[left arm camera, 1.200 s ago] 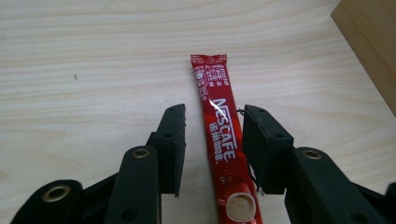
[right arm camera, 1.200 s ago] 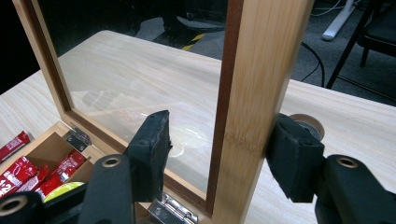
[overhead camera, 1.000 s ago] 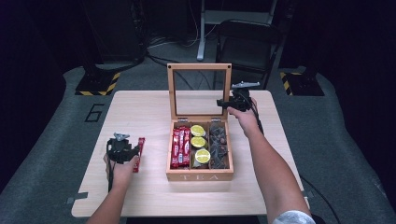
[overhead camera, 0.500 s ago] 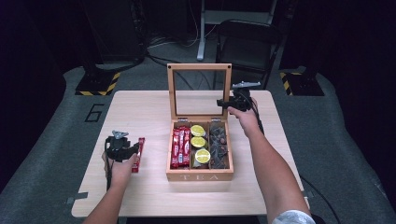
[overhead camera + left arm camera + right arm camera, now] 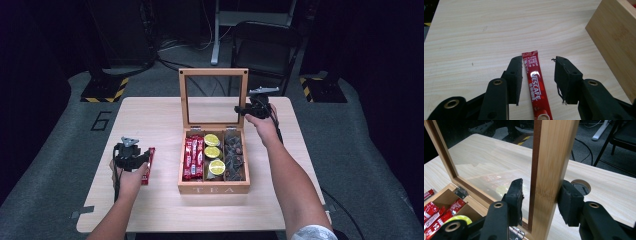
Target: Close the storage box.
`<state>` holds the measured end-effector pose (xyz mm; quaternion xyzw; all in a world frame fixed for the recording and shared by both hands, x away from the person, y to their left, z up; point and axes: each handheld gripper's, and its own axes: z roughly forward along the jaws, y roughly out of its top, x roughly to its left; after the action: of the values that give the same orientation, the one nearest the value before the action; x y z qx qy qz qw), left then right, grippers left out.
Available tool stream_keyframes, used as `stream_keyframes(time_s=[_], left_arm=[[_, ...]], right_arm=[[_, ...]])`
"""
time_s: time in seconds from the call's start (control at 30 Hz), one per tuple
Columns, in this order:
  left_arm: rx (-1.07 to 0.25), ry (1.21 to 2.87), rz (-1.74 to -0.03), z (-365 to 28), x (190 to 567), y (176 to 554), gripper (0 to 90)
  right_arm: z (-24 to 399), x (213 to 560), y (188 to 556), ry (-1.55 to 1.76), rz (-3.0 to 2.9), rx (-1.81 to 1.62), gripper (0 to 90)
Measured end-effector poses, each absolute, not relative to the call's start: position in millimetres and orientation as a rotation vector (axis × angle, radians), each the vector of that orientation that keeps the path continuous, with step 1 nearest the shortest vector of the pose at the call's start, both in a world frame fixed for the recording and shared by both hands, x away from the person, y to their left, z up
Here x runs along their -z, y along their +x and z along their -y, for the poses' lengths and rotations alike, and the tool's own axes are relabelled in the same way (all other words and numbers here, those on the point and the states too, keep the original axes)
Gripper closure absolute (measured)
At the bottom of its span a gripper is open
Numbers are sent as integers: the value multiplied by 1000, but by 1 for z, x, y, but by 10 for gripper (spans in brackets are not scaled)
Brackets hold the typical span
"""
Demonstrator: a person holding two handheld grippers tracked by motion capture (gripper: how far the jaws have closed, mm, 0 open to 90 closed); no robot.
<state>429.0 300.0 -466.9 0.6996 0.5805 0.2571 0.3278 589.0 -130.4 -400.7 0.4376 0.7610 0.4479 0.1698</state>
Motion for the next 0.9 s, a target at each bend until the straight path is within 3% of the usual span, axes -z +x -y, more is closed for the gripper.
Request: stream_keyframes(time_s=[0.9], left_arm=[[-632,1835,-1418,-271,439,436,558]], right_arm=[[134,395,572,1188,-2178,-1261,616]])
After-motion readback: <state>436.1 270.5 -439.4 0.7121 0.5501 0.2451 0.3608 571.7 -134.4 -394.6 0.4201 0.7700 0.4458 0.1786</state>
